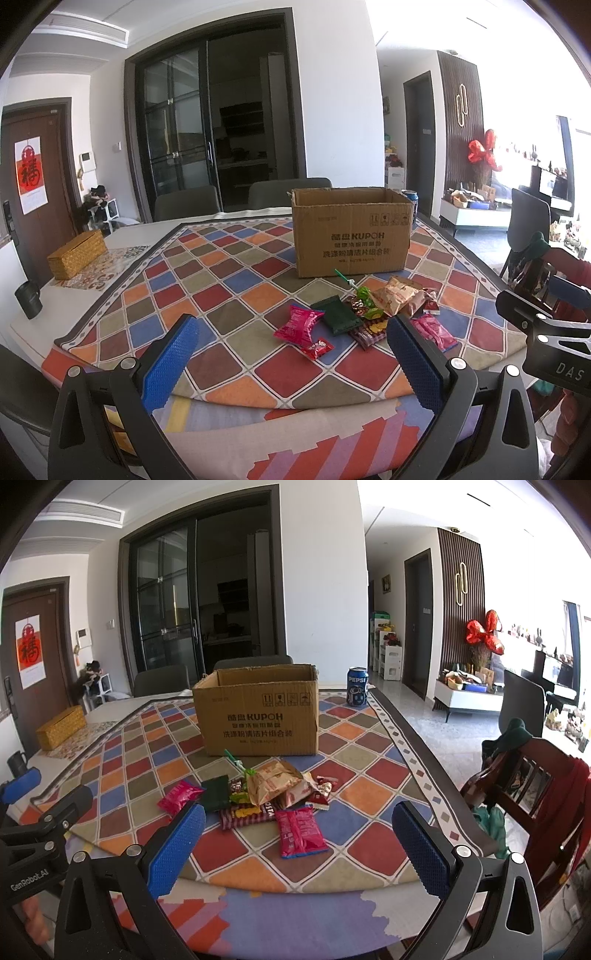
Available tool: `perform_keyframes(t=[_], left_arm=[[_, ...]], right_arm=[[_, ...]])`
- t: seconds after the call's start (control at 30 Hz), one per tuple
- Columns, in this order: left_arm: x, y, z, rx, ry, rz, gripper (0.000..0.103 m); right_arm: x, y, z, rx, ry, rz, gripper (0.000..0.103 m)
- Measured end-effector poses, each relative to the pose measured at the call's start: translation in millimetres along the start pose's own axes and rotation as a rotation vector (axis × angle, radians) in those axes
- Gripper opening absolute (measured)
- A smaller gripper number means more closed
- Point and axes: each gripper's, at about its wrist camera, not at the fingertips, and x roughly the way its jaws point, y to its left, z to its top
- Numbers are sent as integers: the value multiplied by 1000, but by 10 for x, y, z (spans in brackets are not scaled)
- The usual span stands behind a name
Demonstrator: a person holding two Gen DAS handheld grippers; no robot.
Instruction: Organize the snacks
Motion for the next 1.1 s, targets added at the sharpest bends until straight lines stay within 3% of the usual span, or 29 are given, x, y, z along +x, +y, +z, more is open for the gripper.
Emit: perform_keyframes(t=[0.3,0.47,1.1], left_arm=[[82,6,104,29,3,0,103],[222,-19,-4,33,30,-8,98],[1050,-100,-190,50,262,-59,81]], right_arm=[[13,-4,14,-1,14,20,102],[150,10,1,-7,51,38,102],[1013,31,-120,-9,297,84,100]])
